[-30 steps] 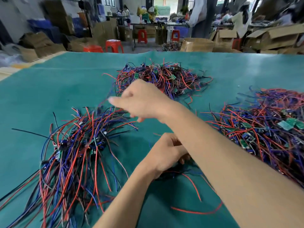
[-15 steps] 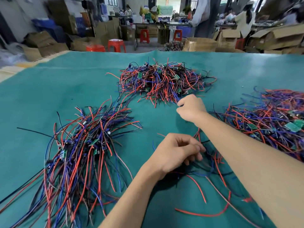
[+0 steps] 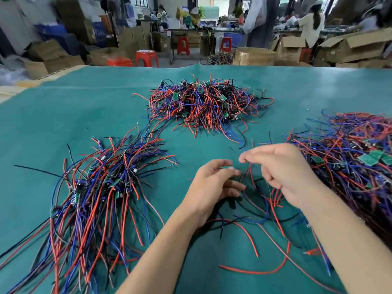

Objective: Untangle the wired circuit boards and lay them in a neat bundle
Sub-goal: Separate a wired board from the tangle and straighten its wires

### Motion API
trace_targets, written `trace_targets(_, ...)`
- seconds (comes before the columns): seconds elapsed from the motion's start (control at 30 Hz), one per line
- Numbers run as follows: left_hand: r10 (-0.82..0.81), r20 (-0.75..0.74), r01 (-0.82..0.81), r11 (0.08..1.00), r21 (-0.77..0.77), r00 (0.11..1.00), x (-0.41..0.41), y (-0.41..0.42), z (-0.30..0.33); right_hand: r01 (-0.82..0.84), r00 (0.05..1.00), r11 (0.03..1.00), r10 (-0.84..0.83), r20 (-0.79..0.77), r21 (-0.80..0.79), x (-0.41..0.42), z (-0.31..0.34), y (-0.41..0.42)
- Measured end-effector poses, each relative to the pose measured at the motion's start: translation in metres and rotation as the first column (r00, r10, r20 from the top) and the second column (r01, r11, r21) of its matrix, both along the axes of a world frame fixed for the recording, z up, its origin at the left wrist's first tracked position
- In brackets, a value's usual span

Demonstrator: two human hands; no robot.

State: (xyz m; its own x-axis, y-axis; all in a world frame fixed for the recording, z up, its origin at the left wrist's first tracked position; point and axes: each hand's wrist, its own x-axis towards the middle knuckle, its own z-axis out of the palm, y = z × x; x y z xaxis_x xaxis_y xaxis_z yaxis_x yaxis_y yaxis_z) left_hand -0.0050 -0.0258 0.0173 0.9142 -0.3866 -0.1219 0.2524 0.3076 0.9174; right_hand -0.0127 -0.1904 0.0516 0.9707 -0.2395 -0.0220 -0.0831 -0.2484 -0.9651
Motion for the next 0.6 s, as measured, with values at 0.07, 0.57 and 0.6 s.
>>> trace_targets(0.07,-0.012,0.022,0.011,0.999,0.04,1.0,0.0,-0.001,0.0,-0.086,0.996,0.996,0.086,-0.026,0.031,-0.019,-0.004,0.004)
trace_targets(0.57,0.059,0.039,-0.06,0.998,0.024,0.997,-0.003,-0.004,0.002,-0.126,0.991,0.691,0.061,-0.116,-0.711,0.09,0.027,0.011)
trace_targets(0.6,0.048,0.046,-0.05,0.998,0.032,0.998,-0.004,-0.003,0.001,-0.118,0.991,0.657,0.029,-0.131,-0.744,0.106,0.024,0.013)
